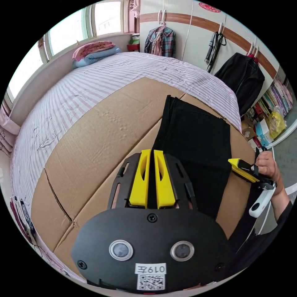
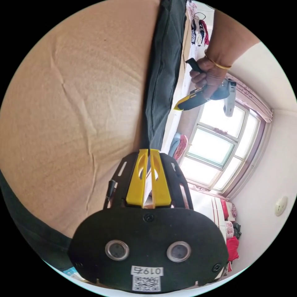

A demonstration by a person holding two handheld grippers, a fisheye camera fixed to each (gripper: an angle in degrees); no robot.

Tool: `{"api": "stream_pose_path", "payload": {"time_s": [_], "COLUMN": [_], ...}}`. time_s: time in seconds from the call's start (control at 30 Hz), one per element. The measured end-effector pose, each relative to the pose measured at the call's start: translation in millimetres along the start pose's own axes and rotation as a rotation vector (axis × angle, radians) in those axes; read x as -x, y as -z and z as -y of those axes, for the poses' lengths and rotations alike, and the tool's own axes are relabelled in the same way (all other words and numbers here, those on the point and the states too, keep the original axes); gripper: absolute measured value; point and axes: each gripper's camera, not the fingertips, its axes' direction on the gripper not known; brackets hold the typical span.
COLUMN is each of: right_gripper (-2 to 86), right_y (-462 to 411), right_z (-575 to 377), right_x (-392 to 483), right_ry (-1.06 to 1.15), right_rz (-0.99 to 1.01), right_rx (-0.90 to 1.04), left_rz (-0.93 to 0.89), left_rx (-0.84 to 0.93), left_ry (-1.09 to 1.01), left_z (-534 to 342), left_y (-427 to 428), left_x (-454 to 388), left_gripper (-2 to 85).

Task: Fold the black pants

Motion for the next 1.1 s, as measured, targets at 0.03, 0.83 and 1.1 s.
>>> {"api": "stream_pose_path", "payload": {"time_s": [0.03, 0.83, 1.1], "right_gripper": [2.0, -0.8, -0.4], "right_y": [-0.4, -26.6, 73.8], "right_z": [-2.7, -27.4, -42.5], "right_x": [0.1, 63.5, 47.0], "right_ry": [-0.015, 0.093, -0.233], "right_rz": [-0.002, 0.034, 0.113], "right_rx": [-0.004, 0.226, 0.111], "left_rz": [-0.012, 0.152, 0.107], "left_rx": [0.000, -0.013, -0.121], "left_ry": [0.004, -0.042, -0.061], "left_z": [-0.7, -39.6, -198.6], "left_y": [0.1, 42.5, 151.3], "left_x": [1.2, -33.1, -2.6], "left_gripper": [3.3, 1.4, 1.8]}}
